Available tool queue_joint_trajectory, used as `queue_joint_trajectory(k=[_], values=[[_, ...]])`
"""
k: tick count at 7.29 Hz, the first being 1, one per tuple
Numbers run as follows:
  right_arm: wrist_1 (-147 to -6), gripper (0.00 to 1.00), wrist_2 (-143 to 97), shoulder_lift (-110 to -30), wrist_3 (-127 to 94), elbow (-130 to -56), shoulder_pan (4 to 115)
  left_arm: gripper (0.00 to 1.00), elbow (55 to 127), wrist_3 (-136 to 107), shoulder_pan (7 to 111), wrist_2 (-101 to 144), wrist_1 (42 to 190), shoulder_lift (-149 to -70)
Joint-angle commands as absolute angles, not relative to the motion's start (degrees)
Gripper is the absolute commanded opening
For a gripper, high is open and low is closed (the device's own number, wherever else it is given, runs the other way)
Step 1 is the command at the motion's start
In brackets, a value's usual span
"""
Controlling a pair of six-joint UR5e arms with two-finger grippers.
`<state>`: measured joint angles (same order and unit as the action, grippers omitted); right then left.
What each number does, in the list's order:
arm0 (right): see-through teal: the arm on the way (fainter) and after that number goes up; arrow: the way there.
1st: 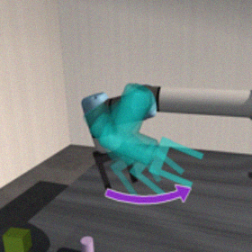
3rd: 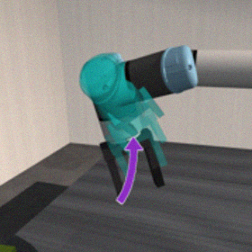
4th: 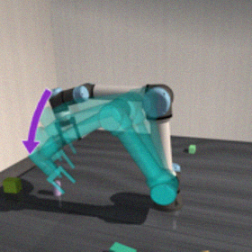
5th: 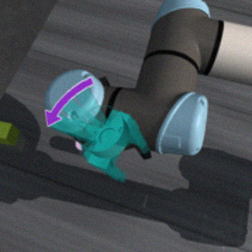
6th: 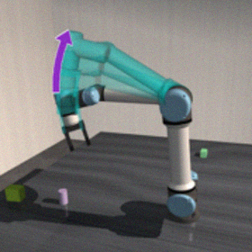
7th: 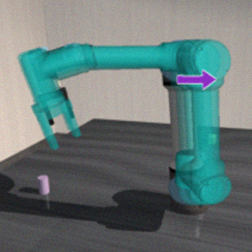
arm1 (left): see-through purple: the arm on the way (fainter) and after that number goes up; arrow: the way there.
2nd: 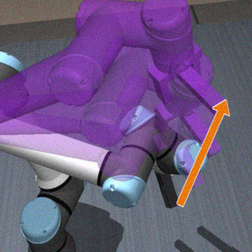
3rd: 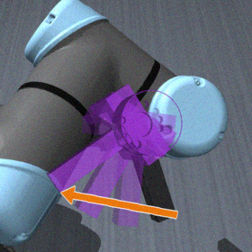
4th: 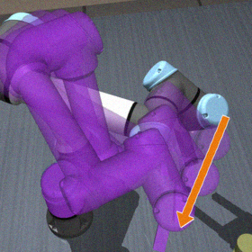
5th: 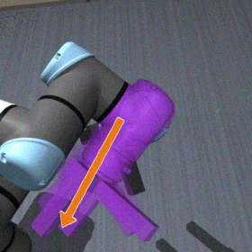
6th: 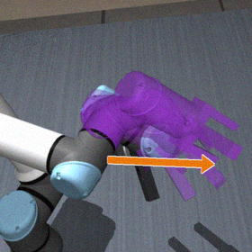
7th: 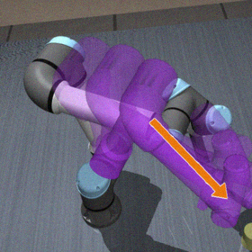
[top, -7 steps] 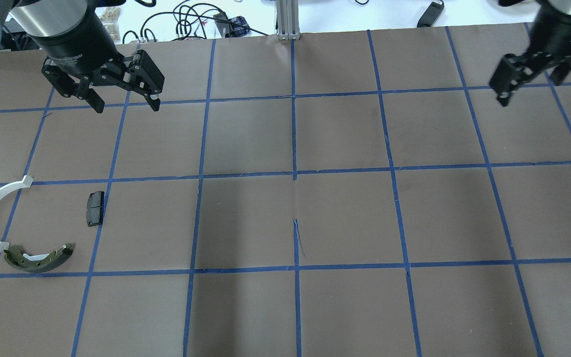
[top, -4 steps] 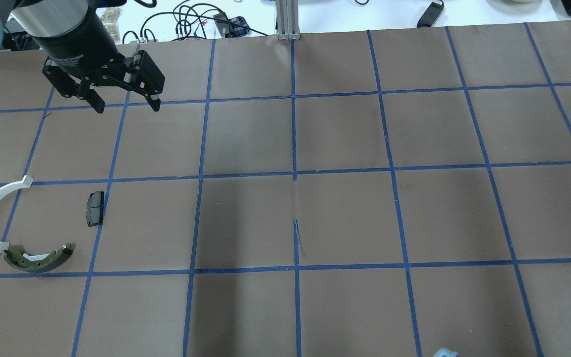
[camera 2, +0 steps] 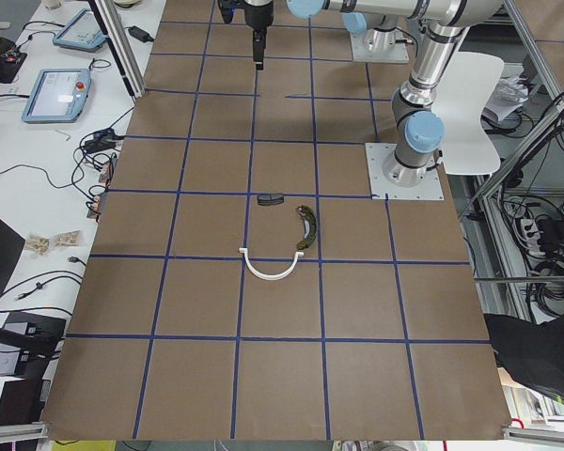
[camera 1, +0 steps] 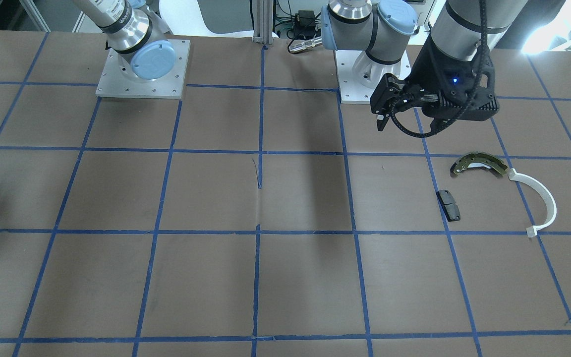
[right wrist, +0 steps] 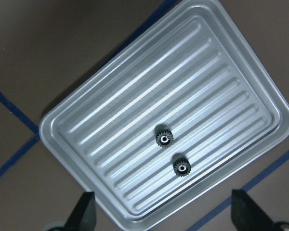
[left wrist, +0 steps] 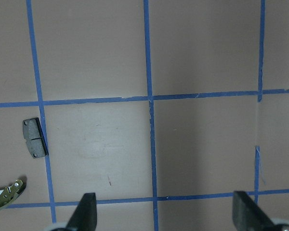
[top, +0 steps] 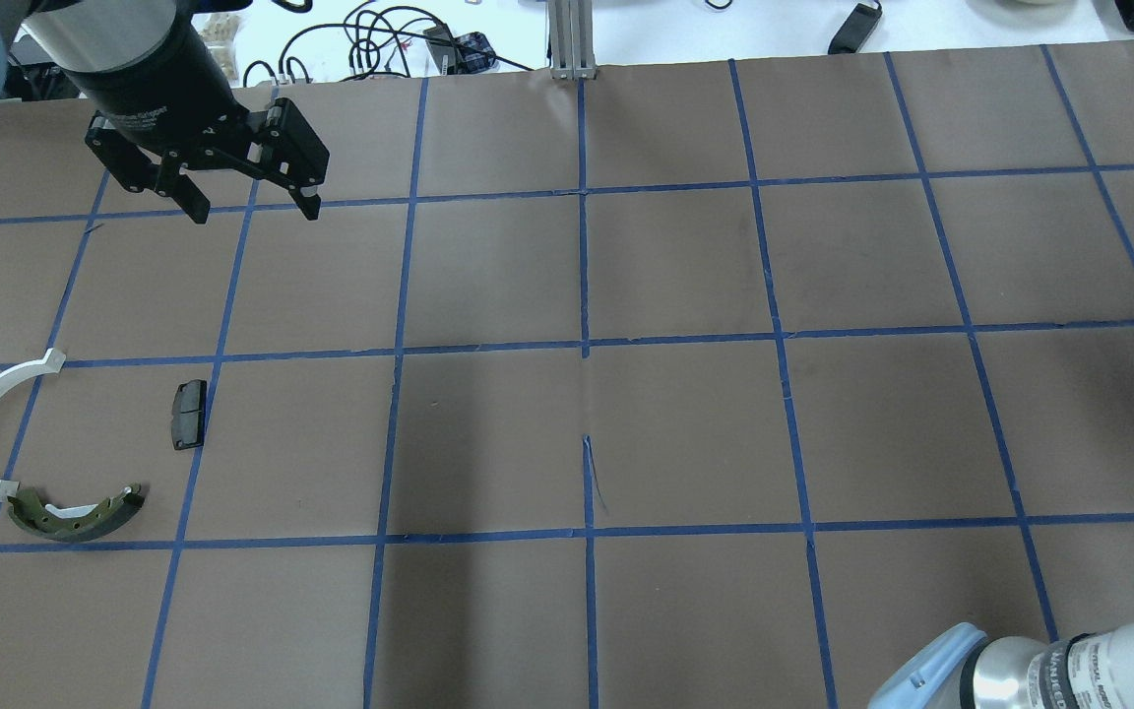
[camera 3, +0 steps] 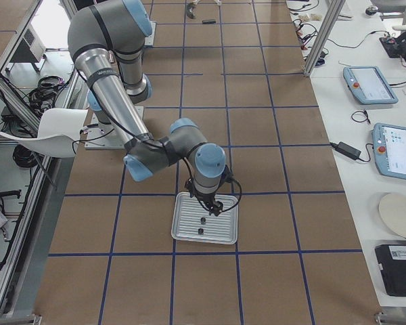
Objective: Place bearing gear from tray to pile
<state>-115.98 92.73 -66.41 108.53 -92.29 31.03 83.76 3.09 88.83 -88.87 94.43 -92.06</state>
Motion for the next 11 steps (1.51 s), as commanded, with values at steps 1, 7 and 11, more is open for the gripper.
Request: queue_joint_trajectory(k=[1,7,11], values=[[-126.85,1.0,90.35,-59.0,124.37,-93.51,28.57,1.0,83.76,3.08,88.86,-88.86,94.39,-92.11],[-133.84,0.16,90.53,-57.13,129.46,-96.42,28.48,1.0,83.85,3.16,88.77,-88.86,94.31,-92.11],[-127.32,0.0,91.06,-64.02,127.19,-96.24,29.26,1.0,83.76,3.25,88.68,-88.95,94.31,-91.93]])
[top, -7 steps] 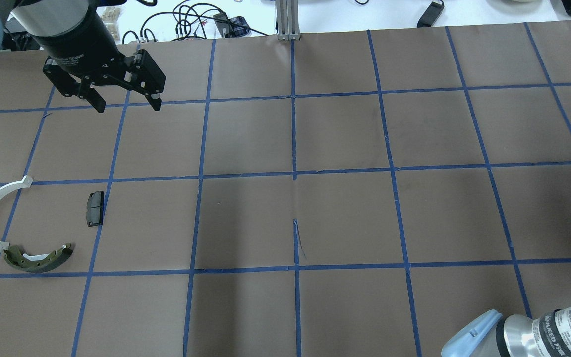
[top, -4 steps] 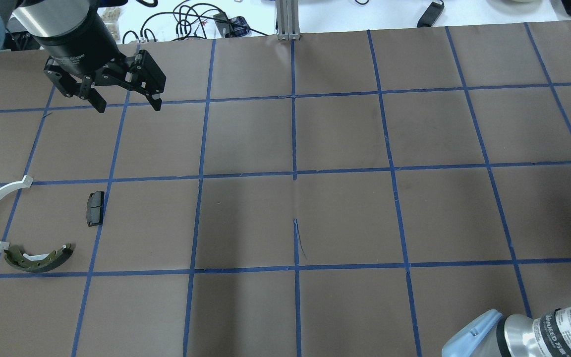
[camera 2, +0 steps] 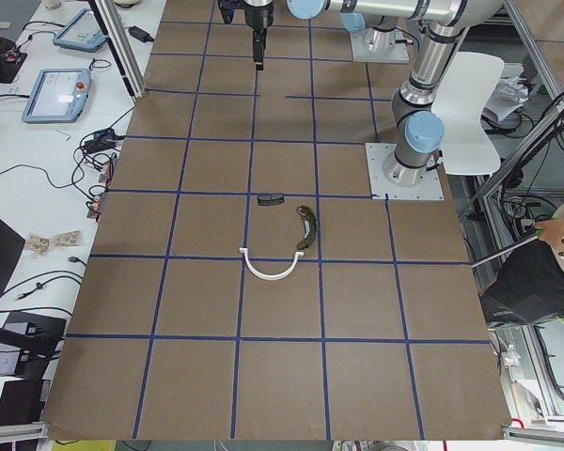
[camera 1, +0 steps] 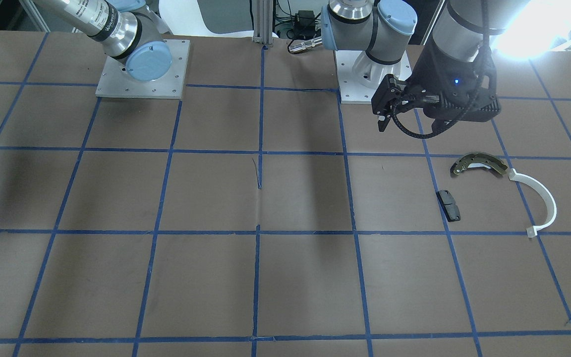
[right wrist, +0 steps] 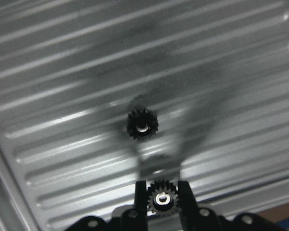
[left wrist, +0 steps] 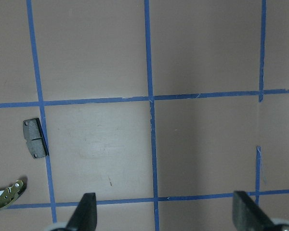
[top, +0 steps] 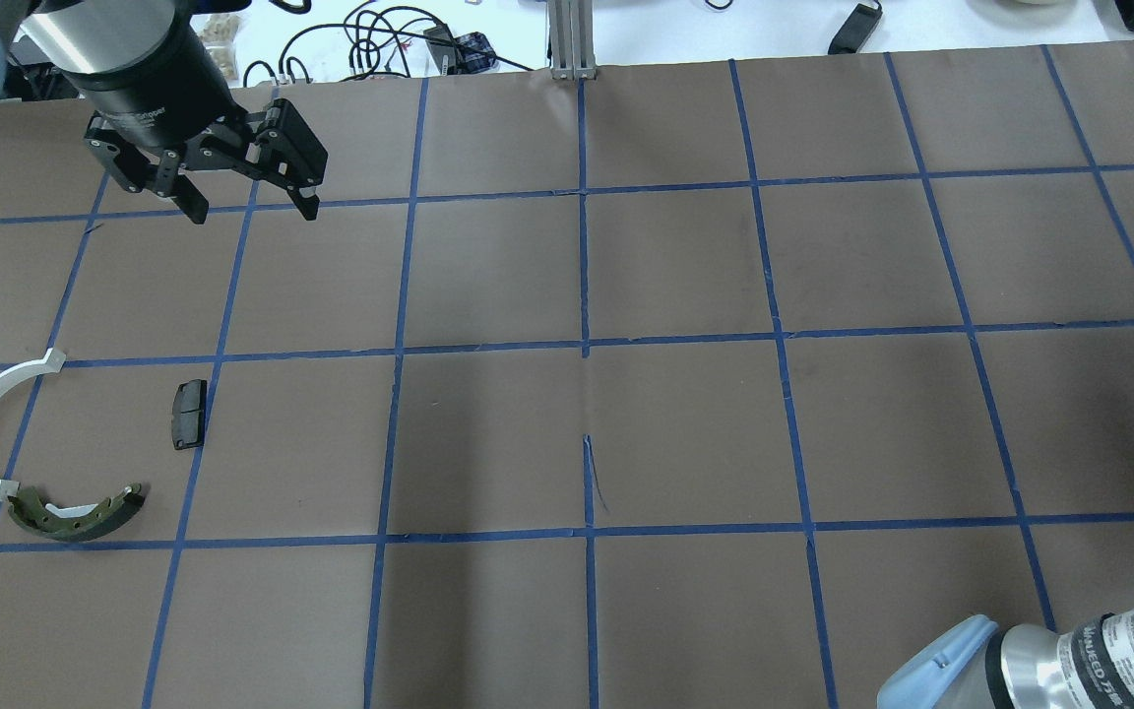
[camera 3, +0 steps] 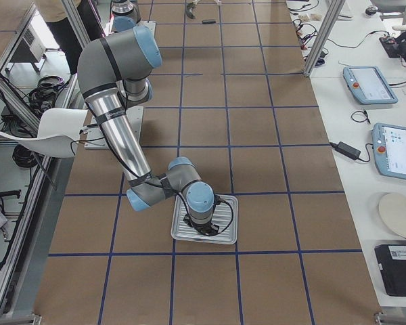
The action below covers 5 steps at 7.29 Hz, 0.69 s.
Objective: Place bearing gear from tray to pile
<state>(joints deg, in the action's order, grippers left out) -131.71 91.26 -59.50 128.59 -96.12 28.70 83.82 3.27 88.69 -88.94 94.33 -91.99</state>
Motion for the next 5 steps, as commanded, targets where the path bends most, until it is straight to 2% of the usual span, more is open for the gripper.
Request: queue_joint_trajectory(k=[1,3,5], values=[[-118.48,0.02,90.53,-69.99,118.39,-96.33,30.75,1.0,83.59,3.16,88.77,-88.95,94.39,-92.02],[-106.49,0.04,90.44,-81.76,102.38,-98.25,38.1,1.0,83.58,3.16,88.86,-88.95,94.39,-91.93],[-98.46,0.05,90.44,-92.33,77.04,-101.15,52.31,1.0,83.67,3.16,88.86,-88.95,94.39,-92.02]])
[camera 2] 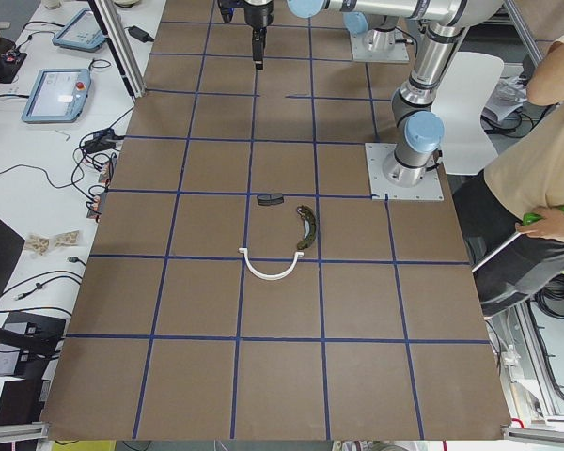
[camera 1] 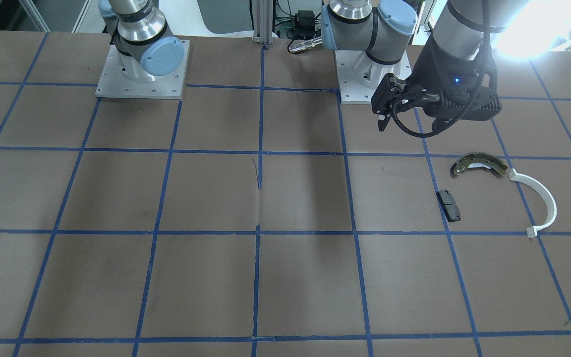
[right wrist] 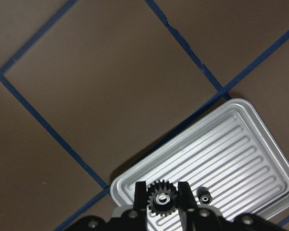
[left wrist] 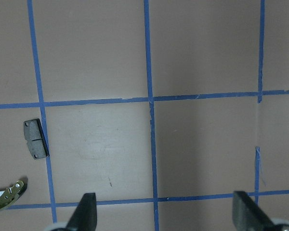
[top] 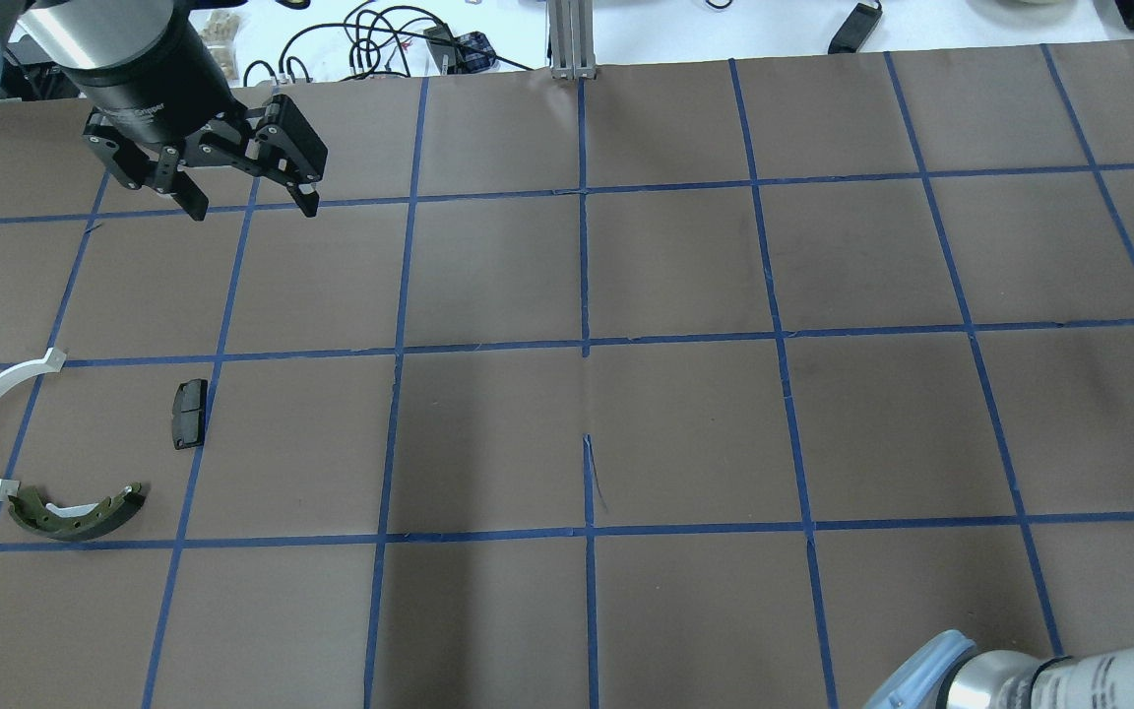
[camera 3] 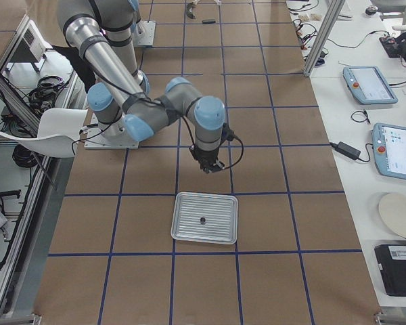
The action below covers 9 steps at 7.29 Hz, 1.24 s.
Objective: Place bearing gear from tray to pile
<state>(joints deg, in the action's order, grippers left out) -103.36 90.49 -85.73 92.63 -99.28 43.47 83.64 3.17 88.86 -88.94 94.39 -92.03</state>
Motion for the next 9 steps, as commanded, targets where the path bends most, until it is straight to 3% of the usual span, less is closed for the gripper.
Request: queue_joint_trajectory(k=[1,4,7,9], values=[[-98.61,0.05,90.35,-94.37,65.68,-102.21,60.21,1.0,83.67,3.16,88.86,-88.95,94.39,-92.02],[-99.84,0.09,89.57,-93.17,20.66,-102.3,82.19,1.0,83.93,3.16,88.86,-89.03,94.39,-92.02],[-116.75,0.11,85.78,-81.52,-16.52,-102.3,101.71,1.0,83.94,3.25,88.51,-89.3,94.92,-91.76],[-127.92,0.29,85.96,-71.59,-25.03,-102.39,109.22,1.0,83.94,3.34,88.42,-89.3,95.01,-91.84]])
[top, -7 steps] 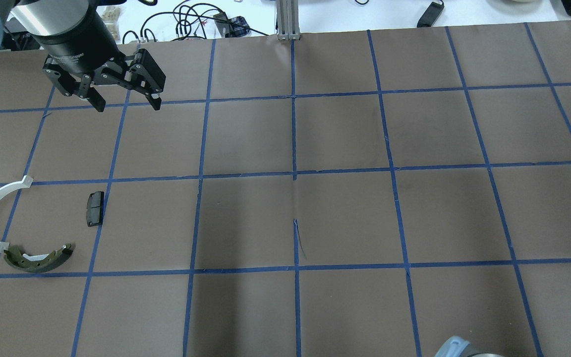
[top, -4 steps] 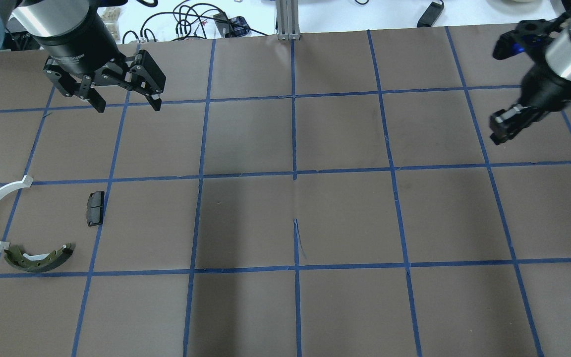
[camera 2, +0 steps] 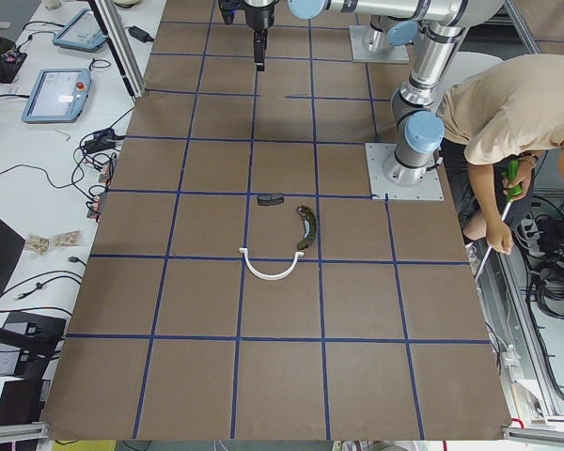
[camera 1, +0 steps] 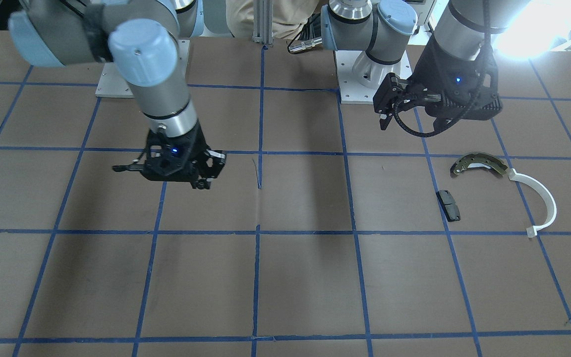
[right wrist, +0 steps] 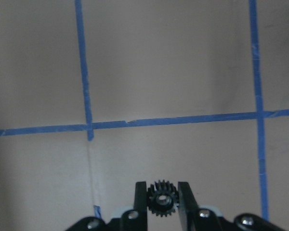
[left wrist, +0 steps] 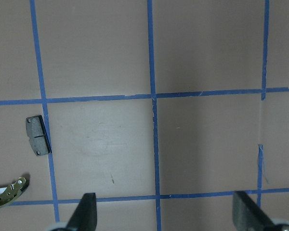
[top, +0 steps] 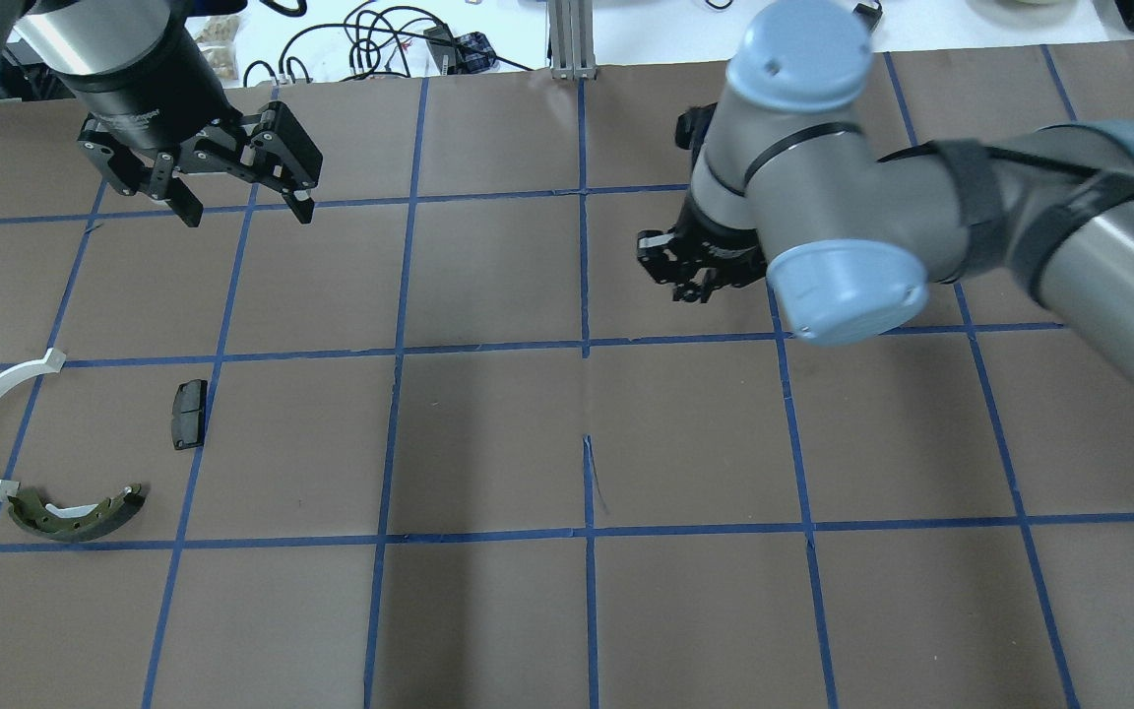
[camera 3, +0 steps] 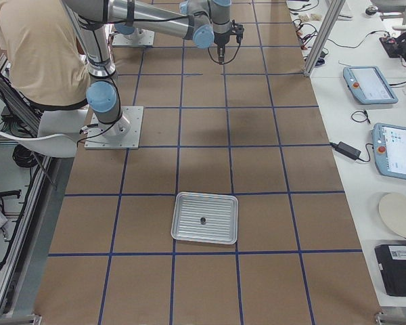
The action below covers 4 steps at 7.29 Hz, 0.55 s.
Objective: Place bearing gear from tray to pile
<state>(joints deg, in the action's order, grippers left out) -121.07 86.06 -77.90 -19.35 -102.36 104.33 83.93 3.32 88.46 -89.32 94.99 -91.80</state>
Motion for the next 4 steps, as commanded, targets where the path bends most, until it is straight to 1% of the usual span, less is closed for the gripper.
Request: queue_joint_trajectory(k=[1,2,3,4], values=[[-131.01,0.43,86.31,-68.76,-27.14,-102.48,111.42,1.0,83.94,3.25,88.42,-89.3,94.92,-91.85],[-131.48,0.68,86.4,-68.38,-27.51,-103.0,111.71,1.0,83.94,3.43,88.42,-89.38,95.1,-91.76],[-131.57,1.0,86.57,-68.55,-27.34,-103.36,111.62,1.0,83.94,3.43,88.42,-89.38,95.27,-91.76],[-130.96,1.0,86.83,-68.99,-25.77,-102.66,110.14,1.0,83.94,3.43,88.42,-89.38,95.27,-91.76]])
